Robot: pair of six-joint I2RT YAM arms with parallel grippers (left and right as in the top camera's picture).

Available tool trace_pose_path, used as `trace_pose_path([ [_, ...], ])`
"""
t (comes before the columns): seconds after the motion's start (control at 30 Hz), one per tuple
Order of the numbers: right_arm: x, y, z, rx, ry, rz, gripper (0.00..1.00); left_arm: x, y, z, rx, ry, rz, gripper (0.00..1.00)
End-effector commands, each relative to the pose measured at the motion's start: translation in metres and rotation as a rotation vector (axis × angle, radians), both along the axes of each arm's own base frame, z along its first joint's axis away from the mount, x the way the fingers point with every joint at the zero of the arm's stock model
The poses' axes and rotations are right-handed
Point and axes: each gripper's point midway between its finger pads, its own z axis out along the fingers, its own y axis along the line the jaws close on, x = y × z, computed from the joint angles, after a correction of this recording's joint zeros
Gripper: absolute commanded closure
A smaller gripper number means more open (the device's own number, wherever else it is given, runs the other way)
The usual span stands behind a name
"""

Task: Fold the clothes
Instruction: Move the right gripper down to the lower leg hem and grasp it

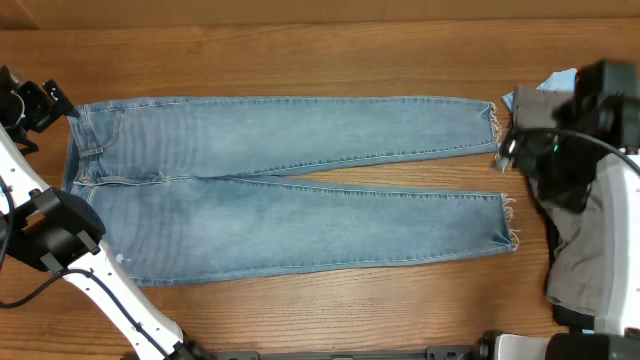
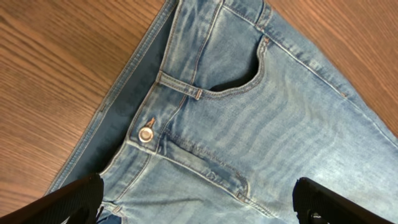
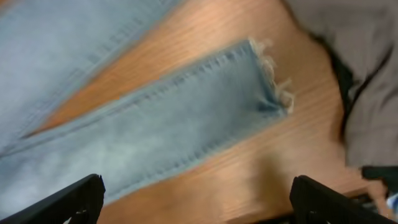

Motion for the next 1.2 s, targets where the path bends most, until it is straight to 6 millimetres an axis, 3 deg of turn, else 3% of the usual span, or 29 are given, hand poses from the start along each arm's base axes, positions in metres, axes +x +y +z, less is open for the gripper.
trace_pose_path([
  [0.0,-0.028,-0.016,-0.037,0.027,0.064,-0.148,0.0,0.0,0.001,0.006,-0.002,-0.019,0.017,0.0],
  [0.23,-0.052,-0.041,-0.106,0.056,0.15,-0.342,0.0,0.0,0.001,0.006,-0.002,-0.019,0.017,0.0],
  [0.43,-0.07,-0.024,-0.151,0.131,0.199,-0.417,0.04,0.0,0.001,0.006,-0.002,-0.019,0.017,0.0],
  [0.7,-0.077,-0.021,-0.201,0.125,0.15,-0.484,0.09,0.0,0.001,0.006,-0.002,-0.019,0.017,0.0],
  [0.8,-0.07,-0.027,-0.205,0.101,0.106,-0.483,0.13,0.0,0.001,0.006,-0.002,-0.019,0.017,0.0],
  [0.97,-0.061,-0.031,-0.205,0.091,0.065,-0.479,0.34,0.0,0.001,0.006,-0.002,-0.019,0.017,0.0],
  [1.07,-0.06,-0.031,-0.205,0.091,0.061,-0.479,0.39,0.0,0.001,0.006,-0.002,-0.019,0.017,0.0],
  [1.17,-0.058,-0.033,-0.205,0.088,0.05,-0.477,0.53,0.0,0.001,0.006,-0.002,-0.019,0.017,0.0],
])
